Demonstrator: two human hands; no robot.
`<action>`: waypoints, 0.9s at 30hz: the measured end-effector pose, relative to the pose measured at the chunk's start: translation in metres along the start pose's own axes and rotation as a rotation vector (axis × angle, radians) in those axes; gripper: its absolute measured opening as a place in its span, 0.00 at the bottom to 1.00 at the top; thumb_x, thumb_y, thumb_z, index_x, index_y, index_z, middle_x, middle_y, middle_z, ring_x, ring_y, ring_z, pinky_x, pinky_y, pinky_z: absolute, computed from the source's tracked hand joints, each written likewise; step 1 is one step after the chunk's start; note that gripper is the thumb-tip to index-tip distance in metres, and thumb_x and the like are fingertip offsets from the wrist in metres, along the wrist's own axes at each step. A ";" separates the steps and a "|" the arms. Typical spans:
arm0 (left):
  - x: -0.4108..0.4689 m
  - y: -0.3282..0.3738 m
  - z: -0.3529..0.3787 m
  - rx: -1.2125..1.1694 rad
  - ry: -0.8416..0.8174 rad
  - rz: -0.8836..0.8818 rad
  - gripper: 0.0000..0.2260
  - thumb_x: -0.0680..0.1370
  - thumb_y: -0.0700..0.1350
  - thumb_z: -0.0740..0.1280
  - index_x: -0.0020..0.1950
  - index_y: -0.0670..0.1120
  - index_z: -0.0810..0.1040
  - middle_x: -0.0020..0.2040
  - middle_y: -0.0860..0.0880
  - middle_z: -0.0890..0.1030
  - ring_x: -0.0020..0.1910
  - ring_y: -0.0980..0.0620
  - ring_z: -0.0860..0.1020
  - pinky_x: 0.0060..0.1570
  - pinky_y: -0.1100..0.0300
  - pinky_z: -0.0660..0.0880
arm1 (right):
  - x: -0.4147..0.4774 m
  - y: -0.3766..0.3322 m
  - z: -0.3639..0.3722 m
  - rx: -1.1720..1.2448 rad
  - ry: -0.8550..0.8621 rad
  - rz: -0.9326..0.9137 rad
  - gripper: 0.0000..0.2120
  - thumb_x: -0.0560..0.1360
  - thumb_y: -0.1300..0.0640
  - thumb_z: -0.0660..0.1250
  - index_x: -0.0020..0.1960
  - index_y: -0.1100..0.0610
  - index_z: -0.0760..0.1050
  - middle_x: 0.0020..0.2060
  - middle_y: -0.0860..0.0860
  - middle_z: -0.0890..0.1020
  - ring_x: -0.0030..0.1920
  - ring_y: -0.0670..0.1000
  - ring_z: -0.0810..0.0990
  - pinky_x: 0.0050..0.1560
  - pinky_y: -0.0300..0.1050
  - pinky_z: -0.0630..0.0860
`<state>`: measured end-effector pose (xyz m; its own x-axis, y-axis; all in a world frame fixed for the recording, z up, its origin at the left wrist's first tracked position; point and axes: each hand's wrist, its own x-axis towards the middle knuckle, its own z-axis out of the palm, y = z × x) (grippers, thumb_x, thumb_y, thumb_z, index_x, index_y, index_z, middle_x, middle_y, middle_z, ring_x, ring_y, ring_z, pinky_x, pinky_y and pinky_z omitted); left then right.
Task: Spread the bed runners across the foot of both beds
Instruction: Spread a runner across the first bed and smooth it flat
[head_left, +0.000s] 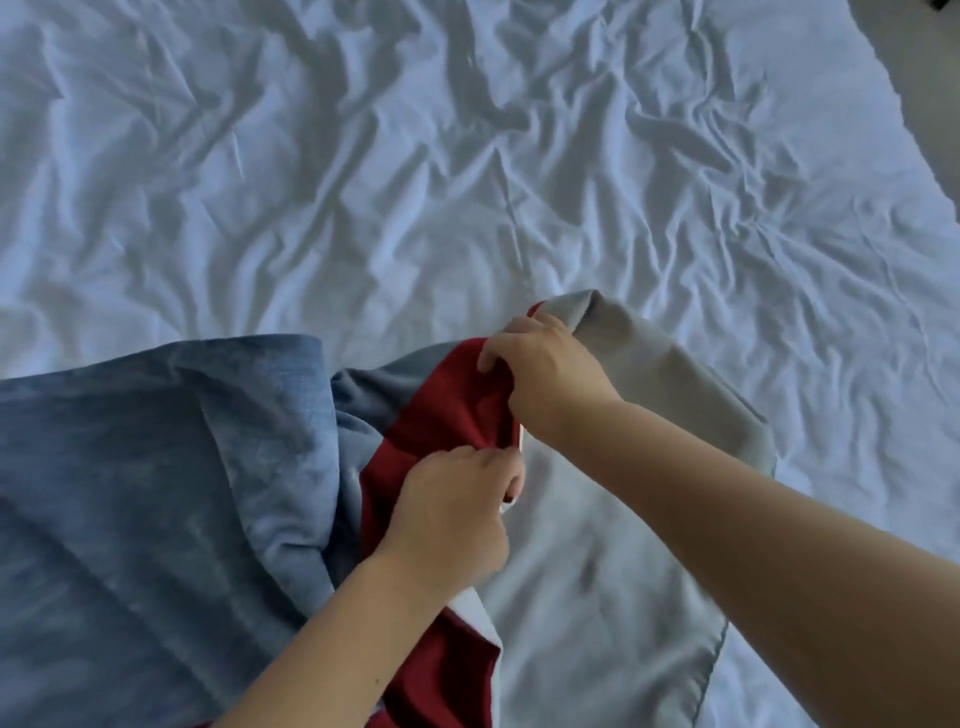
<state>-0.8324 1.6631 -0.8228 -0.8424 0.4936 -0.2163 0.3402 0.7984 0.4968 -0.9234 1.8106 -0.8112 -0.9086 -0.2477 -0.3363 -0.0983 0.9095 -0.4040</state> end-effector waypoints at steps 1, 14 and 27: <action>-0.009 0.001 0.002 -0.032 -0.066 0.026 0.15 0.59 0.36 0.62 0.39 0.53 0.66 0.32 0.56 0.70 0.31 0.51 0.72 0.33 0.58 0.63 | -0.007 -0.003 0.003 -0.003 0.001 0.066 0.20 0.72 0.65 0.61 0.59 0.50 0.79 0.56 0.49 0.80 0.59 0.55 0.70 0.51 0.49 0.73; -0.062 0.006 -0.016 -0.578 -0.263 0.082 0.07 0.77 0.41 0.68 0.50 0.52 0.80 0.46 0.56 0.80 0.45 0.57 0.79 0.47 0.61 0.77 | -0.028 -0.033 0.038 -0.071 -0.113 -0.059 0.15 0.82 0.45 0.57 0.60 0.52 0.75 0.49 0.52 0.82 0.52 0.55 0.78 0.48 0.48 0.71; -0.035 -0.028 -0.028 0.275 -0.122 -0.216 0.17 0.84 0.52 0.50 0.58 0.50 0.78 0.59 0.50 0.80 0.56 0.44 0.79 0.58 0.48 0.67 | -0.151 -0.051 0.056 -0.105 -0.305 -0.170 0.10 0.78 0.61 0.61 0.59 0.56 0.71 0.54 0.54 0.71 0.36 0.57 0.76 0.36 0.50 0.71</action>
<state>-0.8239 1.6134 -0.8060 -0.8567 0.3275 -0.3985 0.2733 0.9434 0.1878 -0.7584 1.7830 -0.7875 -0.7142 -0.4725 -0.5164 -0.2932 0.8719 -0.3922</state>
